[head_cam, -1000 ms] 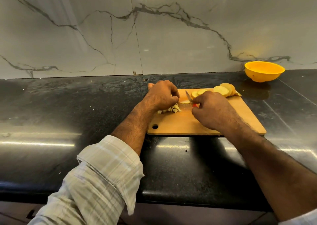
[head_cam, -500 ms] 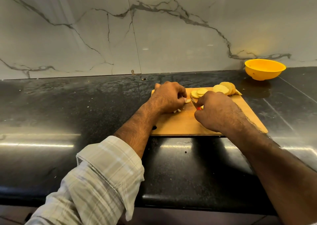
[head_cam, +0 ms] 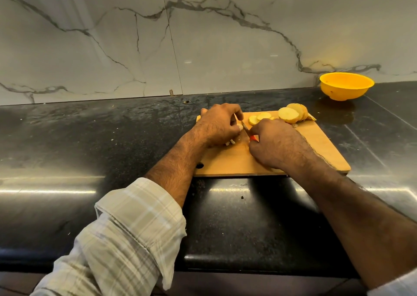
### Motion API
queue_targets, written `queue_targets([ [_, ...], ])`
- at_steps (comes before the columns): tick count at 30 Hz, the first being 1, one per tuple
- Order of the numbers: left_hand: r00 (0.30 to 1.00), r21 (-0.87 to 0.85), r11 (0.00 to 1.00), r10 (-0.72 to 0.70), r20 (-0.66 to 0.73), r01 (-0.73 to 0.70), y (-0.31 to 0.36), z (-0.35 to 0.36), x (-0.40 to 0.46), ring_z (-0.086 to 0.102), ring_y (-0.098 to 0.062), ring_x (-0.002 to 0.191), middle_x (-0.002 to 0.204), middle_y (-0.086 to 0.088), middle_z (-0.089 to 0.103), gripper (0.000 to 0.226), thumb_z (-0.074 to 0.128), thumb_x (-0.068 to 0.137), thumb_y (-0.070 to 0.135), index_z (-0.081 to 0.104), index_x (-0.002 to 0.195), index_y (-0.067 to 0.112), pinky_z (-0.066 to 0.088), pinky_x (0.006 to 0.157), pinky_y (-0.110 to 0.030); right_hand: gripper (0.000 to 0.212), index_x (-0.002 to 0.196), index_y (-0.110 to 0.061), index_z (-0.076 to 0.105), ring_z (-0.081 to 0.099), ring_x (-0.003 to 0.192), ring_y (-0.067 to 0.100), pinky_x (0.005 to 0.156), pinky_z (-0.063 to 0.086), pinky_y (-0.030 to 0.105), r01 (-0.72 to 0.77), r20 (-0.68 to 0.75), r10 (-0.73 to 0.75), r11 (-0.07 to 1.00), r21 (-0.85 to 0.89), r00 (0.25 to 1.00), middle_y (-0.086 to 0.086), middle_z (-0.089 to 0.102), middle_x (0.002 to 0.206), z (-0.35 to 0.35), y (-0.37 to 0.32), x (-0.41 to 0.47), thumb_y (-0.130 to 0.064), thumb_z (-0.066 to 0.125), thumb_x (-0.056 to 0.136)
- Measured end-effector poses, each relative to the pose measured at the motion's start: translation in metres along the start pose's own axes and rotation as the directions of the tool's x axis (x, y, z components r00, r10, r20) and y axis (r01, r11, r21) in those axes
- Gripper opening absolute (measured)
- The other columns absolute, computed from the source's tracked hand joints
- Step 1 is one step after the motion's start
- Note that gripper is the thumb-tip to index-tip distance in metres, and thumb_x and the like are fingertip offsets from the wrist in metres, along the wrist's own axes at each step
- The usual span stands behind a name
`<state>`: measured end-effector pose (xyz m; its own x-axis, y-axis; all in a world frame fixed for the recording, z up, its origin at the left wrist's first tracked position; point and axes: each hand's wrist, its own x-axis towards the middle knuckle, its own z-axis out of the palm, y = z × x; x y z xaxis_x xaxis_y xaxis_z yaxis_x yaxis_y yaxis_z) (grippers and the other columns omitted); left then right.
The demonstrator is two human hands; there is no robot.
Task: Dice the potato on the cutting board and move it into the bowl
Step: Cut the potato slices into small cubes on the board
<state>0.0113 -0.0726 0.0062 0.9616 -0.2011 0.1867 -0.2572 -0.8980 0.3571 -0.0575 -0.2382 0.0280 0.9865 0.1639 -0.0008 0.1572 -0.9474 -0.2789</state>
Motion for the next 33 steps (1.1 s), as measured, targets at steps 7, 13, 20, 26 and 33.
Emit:
queue_targets([
  [7, 0.996, 0.008, 0.996, -0.083, -0.025, 0.083, -0.004, -0.002, -0.003, 0.061, -0.016, 0.104, 0.102, 0.008, 0.065, 0.036, 0.061, 0.094, 0.017, 0.053, 0.127, 0.03, 0.035, 0.106, -0.053, 0.044, 0.139, -0.027, 0.062, 0.054, 0.101, 0.019, 0.085, 0.056, 0.037, -0.025, 0.008, 0.026, 0.999, -0.043, 1.0, 0.005, 0.062, 0.132, -0.003, -0.002, -0.007, -0.034, 0.067, 0.096],
  [13, 0.998, -0.093, 0.994, -0.059, 0.006, 0.06, -0.003, 0.002, 0.002, 0.065, -0.013, 0.1, 0.095, 0.009, 0.071, 0.04, 0.066, 0.091, 0.017, 0.051, 0.124, 0.034, 0.037, 0.104, -0.051, 0.042, 0.138, -0.027, 0.062, 0.056, 0.103, 0.02, 0.079, 0.053, 0.035, -0.012, -0.004, 0.012, 0.998, -0.062, 1.0, 0.004, 0.062, 0.129, 0.002, -0.005, -0.003, -0.036, 0.066, 0.096],
  [20, 0.99, -0.237, 0.966, -0.124, -0.068, 0.105, -0.02, 0.002, 0.006, 0.068, -0.007, 0.093, 0.088, 0.016, 0.072, 0.025, 0.084, 0.08, 0.028, 0.066, 0.093, 0.04, 0.046, 0.107, -0.06, 0.044, 0.14, -0.027, 0.061, 0.061, 0.111, 0.023, 0.079, 0.054, 0.036, 0.017, -0.072, -0.021, 0.998, -0.055, 0.997, 0.004, 0.064, 0.132, 0.005, -0.011, -0.005, -0.037, 0.063, 0.097],
  [26, 0.982, -0.073, 0.98, -0.186, -0.013, 0.184, -0.007, -0.001, 0.002, 0.056, -0.006, 0.113, 0.099, 0.023, 0.071, 0.005, 0.081, 0.089, 0.04, 0.08, 0.093, 0.038, 0.022, 0.116, -0.062, 0.047, 0.142, -0.021, 0.056, 0.06, 0.109, 0.023, 0.086, 0.057, 0.038, -0.002, -0.038, -0.002, 0.994, -0.108, 0.999, 0.007, 0.062, 0.129, 0.009, -0.021, -0.006, -0.035, 0.063, 0.098],
  [33, 0.966, -0.105, 0.96, -0.257, 0.033, 0.259, -0.004, -0.003, 0.005, 0.054, -0.005, 0.108, 0.083, 0.023, 0.07, 0.017, 0.083, 0.087, 0.034, 0.077, 0.071, 0.035, 0.016, 0.118, -0.065, 0.033, 0.126, -0.018, 0.061, 0.053, 0.093, 0.02, 0.075, 0.052, 0.035, 0.032, -0.064, -0.039, 0.994, -0.101, 0.997, 0.003, 0.06, 0.106, 0.012, -0.028, 0.007, -0.029, 0.067, 0.095],
])
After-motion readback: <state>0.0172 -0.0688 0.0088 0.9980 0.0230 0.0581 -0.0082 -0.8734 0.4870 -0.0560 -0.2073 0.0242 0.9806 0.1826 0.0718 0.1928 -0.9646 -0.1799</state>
